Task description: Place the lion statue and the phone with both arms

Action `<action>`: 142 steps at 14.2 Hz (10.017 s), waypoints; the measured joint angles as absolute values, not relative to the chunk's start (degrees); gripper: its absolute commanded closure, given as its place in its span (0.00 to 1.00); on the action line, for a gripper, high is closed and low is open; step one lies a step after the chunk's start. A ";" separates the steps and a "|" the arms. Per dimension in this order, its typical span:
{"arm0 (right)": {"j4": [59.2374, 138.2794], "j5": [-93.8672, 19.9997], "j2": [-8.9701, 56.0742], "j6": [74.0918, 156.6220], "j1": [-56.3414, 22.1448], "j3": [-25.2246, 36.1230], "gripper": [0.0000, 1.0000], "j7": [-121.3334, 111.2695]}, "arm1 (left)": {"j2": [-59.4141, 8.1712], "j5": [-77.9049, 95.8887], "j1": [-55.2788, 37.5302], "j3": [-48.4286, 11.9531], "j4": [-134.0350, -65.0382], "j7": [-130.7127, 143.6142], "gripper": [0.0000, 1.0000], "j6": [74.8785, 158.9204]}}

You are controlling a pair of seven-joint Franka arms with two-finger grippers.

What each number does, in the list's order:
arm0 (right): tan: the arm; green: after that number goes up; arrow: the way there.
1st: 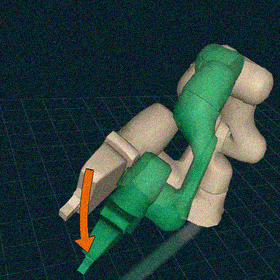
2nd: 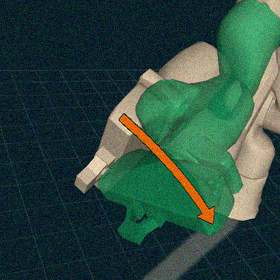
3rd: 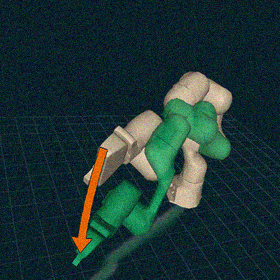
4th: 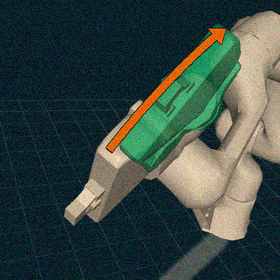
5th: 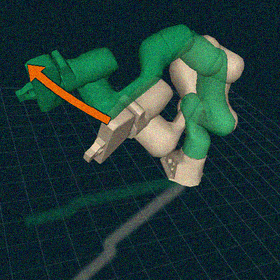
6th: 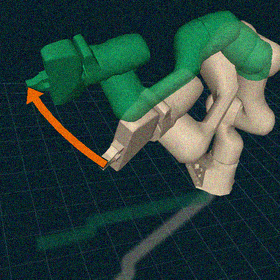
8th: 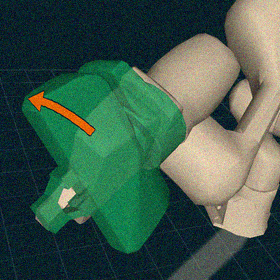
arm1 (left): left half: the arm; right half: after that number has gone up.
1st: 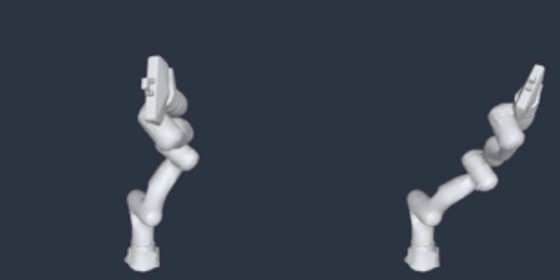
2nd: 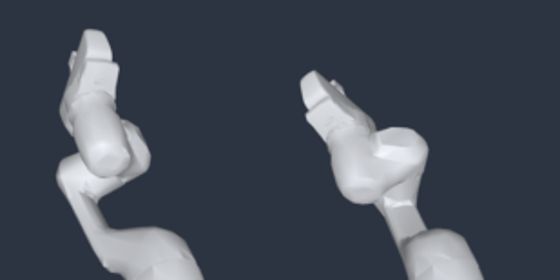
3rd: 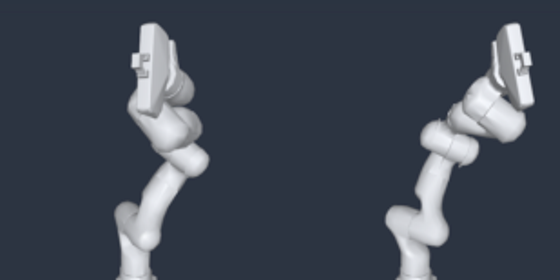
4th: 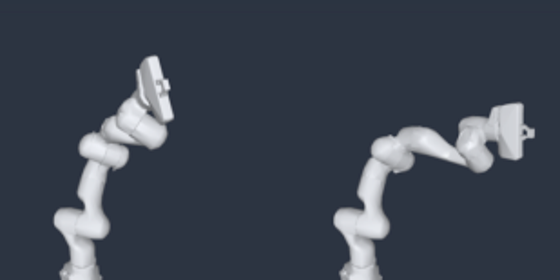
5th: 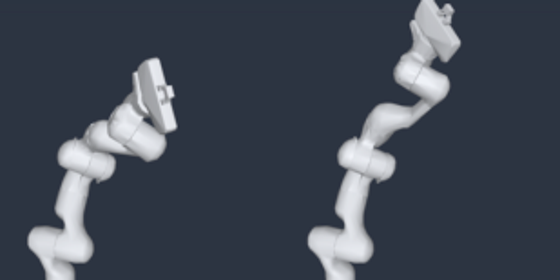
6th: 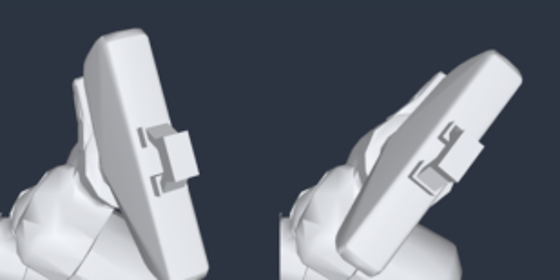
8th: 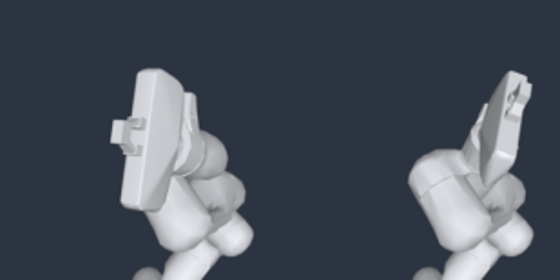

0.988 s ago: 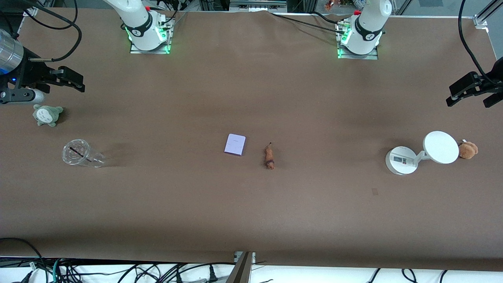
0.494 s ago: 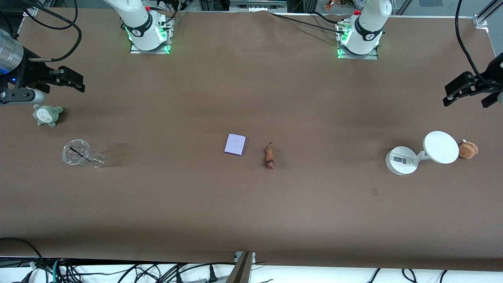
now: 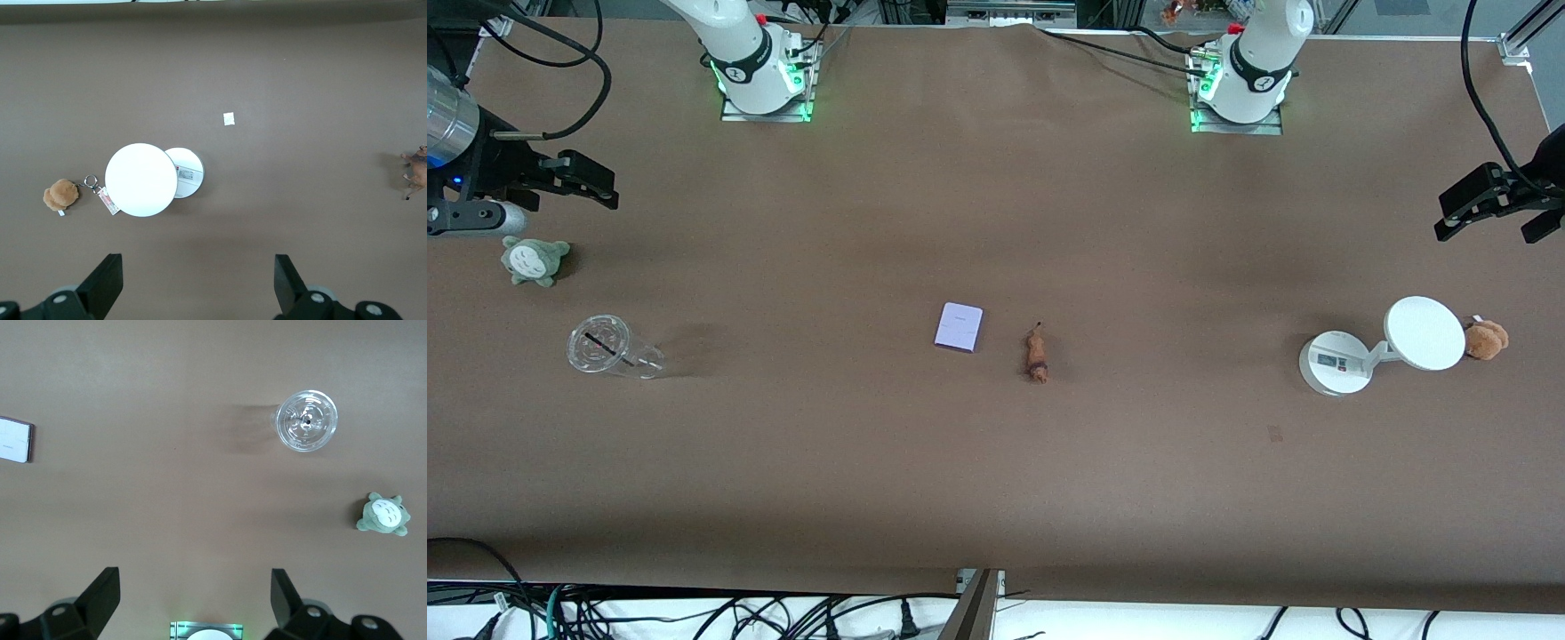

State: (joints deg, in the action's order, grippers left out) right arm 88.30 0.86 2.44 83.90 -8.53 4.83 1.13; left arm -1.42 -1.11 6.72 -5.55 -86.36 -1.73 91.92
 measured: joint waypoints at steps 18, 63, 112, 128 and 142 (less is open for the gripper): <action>88.28 0.85 2.50 83.97 -8.82 4.59 0.00 1.14 | -1.42 -1.11 6.70 -5.72 -86.12 -1.75 0.00 90.37; 87.76 0.85 14.77 90.41 -12.01 4.27 0.00 1.15 | -41.98 3.84 -26.60 -6.80 -78.82 53.30 0.00 120.92; 88.50 -11.91 43.54 132.85 -41.28 4.19 0.00 43.19 | -39.33 3.83 5.27 -6.38 -92.16 -3.58 1.00 115.83; 88.49 -11.91 46.45 134.86 -42.63 4.17 0.07 43.19 | -39.94 3.84 5.15 -7.23 -91.30 -2.98 0.00 114.56; 83.99 -11.07 43.41 121.48 -34.63 9.94 0.70 23.81 | -10.07 3.84 5.30 -7.22 -81.39 -0.39 0.00 82.68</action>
